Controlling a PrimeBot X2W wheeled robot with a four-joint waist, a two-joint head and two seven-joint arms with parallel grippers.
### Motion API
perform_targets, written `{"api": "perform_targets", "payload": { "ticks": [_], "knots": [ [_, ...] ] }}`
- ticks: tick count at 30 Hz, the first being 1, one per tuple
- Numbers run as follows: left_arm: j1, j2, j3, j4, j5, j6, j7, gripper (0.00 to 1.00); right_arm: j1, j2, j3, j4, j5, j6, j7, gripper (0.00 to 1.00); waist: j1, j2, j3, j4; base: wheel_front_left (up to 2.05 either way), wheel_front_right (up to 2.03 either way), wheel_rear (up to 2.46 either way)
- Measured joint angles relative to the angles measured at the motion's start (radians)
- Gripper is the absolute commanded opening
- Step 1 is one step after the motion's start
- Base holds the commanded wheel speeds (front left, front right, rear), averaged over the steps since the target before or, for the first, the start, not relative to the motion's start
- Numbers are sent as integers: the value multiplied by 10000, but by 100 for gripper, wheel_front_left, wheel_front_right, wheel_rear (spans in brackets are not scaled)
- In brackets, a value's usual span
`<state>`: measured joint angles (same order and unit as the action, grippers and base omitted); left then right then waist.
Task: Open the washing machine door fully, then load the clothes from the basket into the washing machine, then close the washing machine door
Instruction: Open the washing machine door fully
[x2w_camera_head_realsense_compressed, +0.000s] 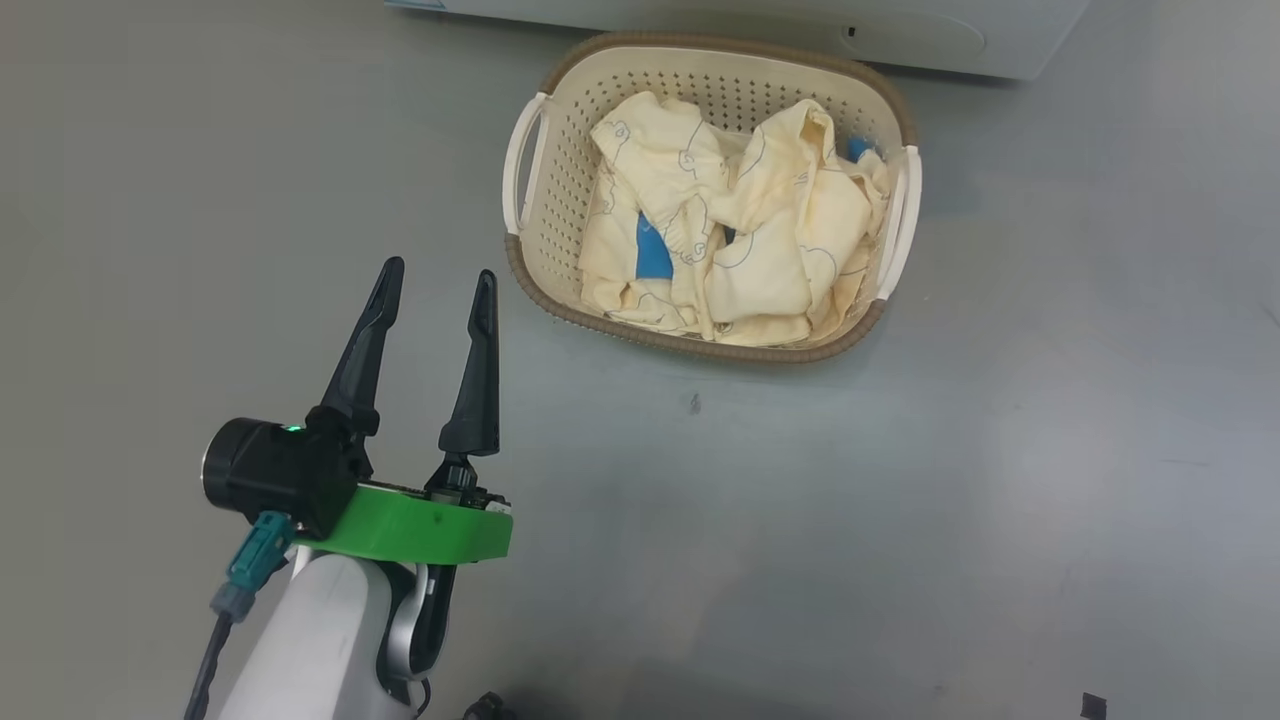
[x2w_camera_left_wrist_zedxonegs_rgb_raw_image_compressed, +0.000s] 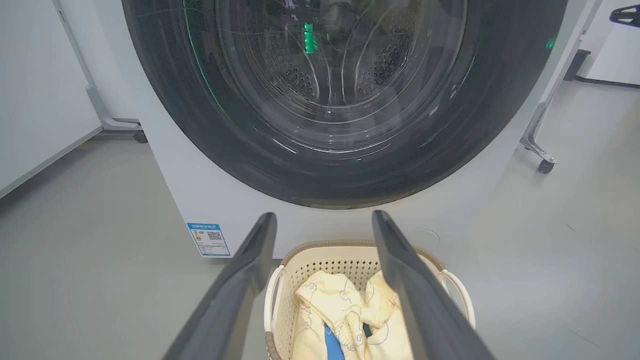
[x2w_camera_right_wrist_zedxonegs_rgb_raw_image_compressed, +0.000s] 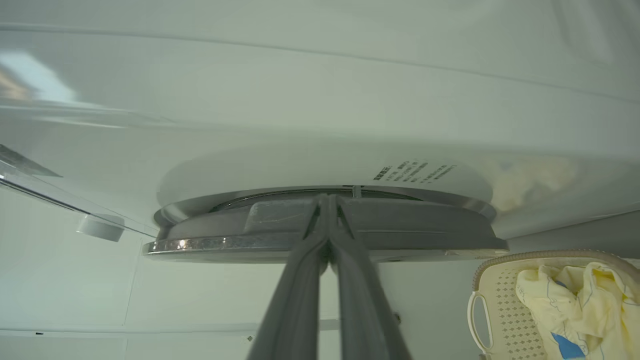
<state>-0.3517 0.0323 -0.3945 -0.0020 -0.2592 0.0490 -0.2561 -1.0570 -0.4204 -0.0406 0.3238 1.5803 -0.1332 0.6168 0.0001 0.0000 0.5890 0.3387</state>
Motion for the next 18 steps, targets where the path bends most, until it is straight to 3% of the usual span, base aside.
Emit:
{"api": "perform_targets", "payload": {
  "ticks": [18],
  "knots": [
    [-467, -10, -830, -240, -428, 336, 0, 100, -1337, 504, 708, 945, -640, 0, -65, 0, 0, 0, 850, 689, 0, 0, 0]
  ]
}}
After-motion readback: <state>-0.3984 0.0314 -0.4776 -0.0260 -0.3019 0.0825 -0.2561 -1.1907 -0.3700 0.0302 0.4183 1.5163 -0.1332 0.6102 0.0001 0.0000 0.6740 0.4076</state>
